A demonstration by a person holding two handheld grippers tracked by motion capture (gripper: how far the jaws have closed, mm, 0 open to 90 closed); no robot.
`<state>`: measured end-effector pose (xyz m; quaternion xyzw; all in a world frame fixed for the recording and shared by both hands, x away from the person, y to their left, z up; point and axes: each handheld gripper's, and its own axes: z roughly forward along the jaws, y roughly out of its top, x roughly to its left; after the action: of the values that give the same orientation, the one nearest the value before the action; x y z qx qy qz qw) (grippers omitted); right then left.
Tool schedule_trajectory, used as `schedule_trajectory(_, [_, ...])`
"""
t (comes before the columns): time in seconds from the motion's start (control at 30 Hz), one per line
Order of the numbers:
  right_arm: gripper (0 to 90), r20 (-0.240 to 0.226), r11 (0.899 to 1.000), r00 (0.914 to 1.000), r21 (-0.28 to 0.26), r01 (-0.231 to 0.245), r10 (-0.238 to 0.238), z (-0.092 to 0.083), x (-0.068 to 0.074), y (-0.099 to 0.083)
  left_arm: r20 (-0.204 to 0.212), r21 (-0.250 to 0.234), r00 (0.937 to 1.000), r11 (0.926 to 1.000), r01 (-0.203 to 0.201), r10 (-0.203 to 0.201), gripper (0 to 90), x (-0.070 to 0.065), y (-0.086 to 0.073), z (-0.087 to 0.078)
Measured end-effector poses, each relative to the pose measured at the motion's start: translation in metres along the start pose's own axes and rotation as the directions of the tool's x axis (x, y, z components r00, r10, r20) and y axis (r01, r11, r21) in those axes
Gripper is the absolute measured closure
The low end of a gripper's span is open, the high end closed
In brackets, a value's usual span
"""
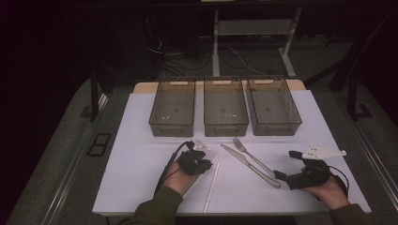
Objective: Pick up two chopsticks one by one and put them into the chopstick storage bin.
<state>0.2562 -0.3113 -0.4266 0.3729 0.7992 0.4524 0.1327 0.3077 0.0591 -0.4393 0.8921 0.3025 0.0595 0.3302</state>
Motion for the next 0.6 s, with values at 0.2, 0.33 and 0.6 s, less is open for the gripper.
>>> schedule_trajectory(0.2, [0.5,0.001,1.0,1.0,-0.002,-0.001,0.001,-0.001,0.0,0.0,-0.03,-0.029,0.9995,0.9996,0.002,-0.003,73.5,-0.005,-0.008,-0.018])
schedule_trajectory(0.33, [0.5,0.0,1.0,1.0,-0.003,0.0,0.0,0.0,0.0,0.0,-0.03,-0.054,0.9987,0.9977,0.041,-0.042,72.6,-0.007,-0.022,-0.031])
schedule_trajectory(0.6, [0.5,0.003,1.0,1.0,-0.002,0.0,0.0,0.0,0.0,0.0,-0.026,0.002,0.9996,0.9999,0.011,-0.011,76.7,-0.015,-0.032,-0.025])
